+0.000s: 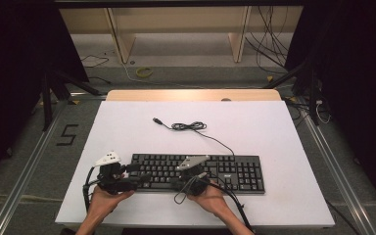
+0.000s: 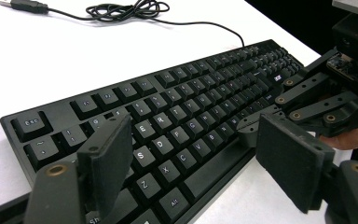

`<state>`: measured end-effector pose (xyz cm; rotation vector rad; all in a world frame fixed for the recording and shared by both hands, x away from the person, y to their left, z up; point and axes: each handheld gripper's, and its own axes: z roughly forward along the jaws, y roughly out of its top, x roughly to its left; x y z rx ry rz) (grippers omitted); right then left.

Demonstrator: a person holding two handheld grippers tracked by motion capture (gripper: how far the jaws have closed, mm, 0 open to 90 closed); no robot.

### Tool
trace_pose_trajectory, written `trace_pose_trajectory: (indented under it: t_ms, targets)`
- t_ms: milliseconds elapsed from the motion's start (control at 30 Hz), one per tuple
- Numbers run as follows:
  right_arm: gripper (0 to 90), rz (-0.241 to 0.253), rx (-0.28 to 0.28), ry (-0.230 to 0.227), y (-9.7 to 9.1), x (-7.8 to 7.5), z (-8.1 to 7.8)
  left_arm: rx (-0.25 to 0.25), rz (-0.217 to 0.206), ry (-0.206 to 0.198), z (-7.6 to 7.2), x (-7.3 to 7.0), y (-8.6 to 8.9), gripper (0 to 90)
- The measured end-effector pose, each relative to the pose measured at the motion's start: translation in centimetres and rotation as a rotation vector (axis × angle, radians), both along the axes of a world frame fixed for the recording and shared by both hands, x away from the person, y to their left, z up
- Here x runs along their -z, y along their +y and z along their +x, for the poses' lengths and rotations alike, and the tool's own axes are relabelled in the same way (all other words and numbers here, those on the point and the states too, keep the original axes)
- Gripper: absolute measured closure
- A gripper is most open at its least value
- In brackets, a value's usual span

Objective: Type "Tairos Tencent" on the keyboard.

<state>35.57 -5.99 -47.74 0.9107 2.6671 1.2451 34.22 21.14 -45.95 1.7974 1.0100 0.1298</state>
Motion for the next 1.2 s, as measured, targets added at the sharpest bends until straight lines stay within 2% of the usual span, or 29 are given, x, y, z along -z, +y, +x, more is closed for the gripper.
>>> trace_pose_trajectory:
  t_ms: [567,667,833,900,967,1000,1200]
  targets:
    - [90.0,-0.013,0.008,0.010,-0.1,0.5,0.2,0.005,0.001,0.001,0.0,0.1,0.0,26.5]
    - [90.0,0.010,0.016,0.018,-0.3,0.8,0.3,0.005,0.001,0.002,0.0,0.1,0.0,26.5]
    - [90.0,0.001,0.023,0.010,-0.4,0.8,0.2,0.005,0.003,0.003,0.1,0.1,0.0,26.5]
    - [90.0,0.012,0.026,0.020,-0.4,0.7,0.3,0.004,0.004,0.002,0.1,0.1,0.1,26.5]
    - [85.1,0.051,0.022,0.041,-0.6,0.4,0.3,0.004,0.004,0.002,0.1,0.1,0.1,26.6]
    - [84.3,0.064,0.020,0.033,-0.7,0.2,0.3,0.004,0.006,0.002,0.1,0.1,0.1,26.6]
    - [75.1,0.080,0.035,-0.002,-1.2,-1.0,0.5,-0.004,0.007,0.002,0.1,0.1,0.2,26.7]
